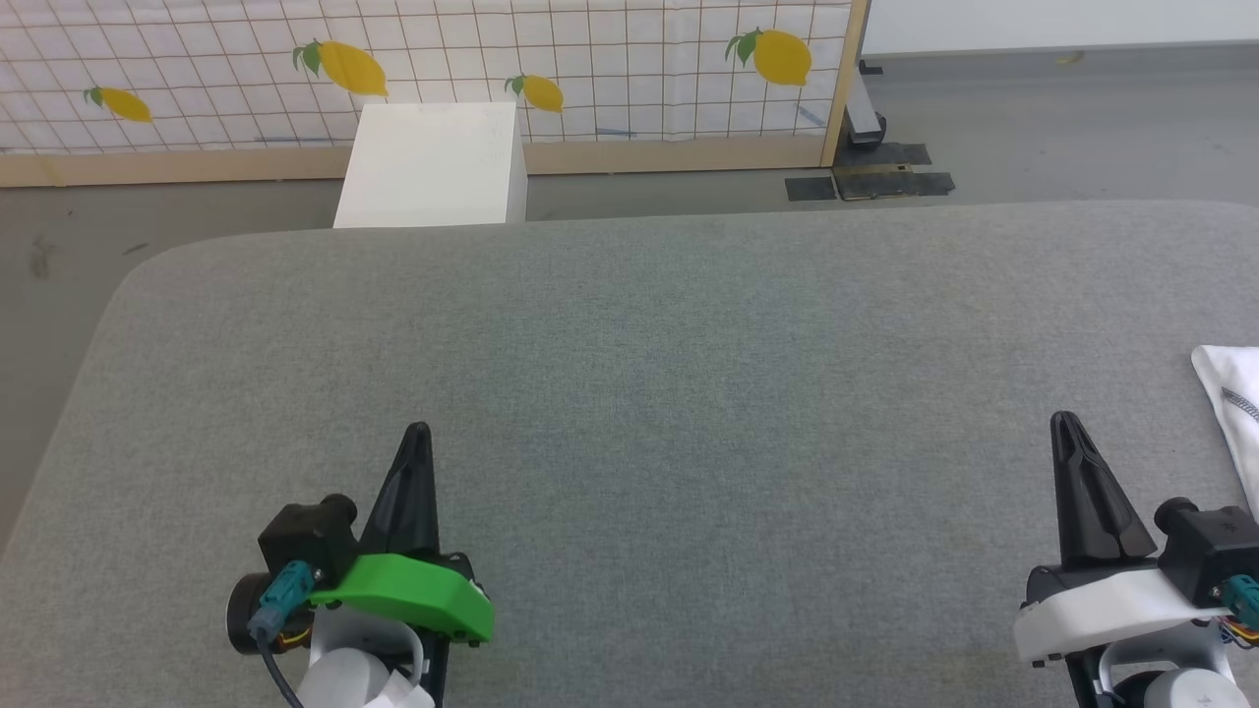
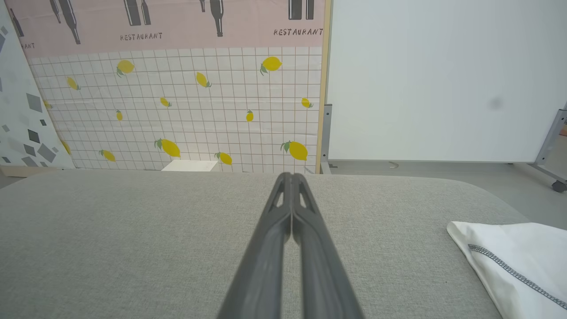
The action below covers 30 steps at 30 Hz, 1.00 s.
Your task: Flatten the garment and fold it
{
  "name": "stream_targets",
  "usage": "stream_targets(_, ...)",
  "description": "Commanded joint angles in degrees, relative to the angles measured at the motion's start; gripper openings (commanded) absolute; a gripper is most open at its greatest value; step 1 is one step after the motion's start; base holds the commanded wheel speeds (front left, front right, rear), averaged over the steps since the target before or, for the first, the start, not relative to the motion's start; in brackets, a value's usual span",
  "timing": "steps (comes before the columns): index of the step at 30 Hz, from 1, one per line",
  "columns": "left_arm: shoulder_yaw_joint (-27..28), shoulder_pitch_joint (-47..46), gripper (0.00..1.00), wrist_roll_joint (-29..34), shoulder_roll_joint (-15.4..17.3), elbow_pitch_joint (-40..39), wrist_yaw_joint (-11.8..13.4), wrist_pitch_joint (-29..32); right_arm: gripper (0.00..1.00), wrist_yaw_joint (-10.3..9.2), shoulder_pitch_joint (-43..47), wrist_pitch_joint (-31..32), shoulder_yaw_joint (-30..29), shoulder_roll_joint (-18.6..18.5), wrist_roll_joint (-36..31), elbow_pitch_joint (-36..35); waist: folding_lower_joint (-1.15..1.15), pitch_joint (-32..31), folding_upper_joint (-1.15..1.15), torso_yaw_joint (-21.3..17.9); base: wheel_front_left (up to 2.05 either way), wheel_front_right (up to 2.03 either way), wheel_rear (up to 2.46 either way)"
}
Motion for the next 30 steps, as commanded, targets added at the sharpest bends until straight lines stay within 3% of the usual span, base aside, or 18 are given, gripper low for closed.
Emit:
stream_targets(1, 0.1, 0.1, 0.00, 0.2, 0.0, -0.1, 0.0, 0.1, 0.00, 0.00, 0.0, 0.1, 0.1, 0.0, 0.0, 0.0, 0.00, 0.0, 0.00, 0.0, 0.00, 0.00, 0.00)
stream_targets(30, 1.5, 1.5, 0.00, 4.1, 0.0, -2.9, 0.2, 3.5, 0.00, -0.02, -0.2, 2.2, 1.5, 0.1, -0.8, -0.1, 0.00, -0.3, 0.00, 0.1, 0.00, 0.00, 0.00)
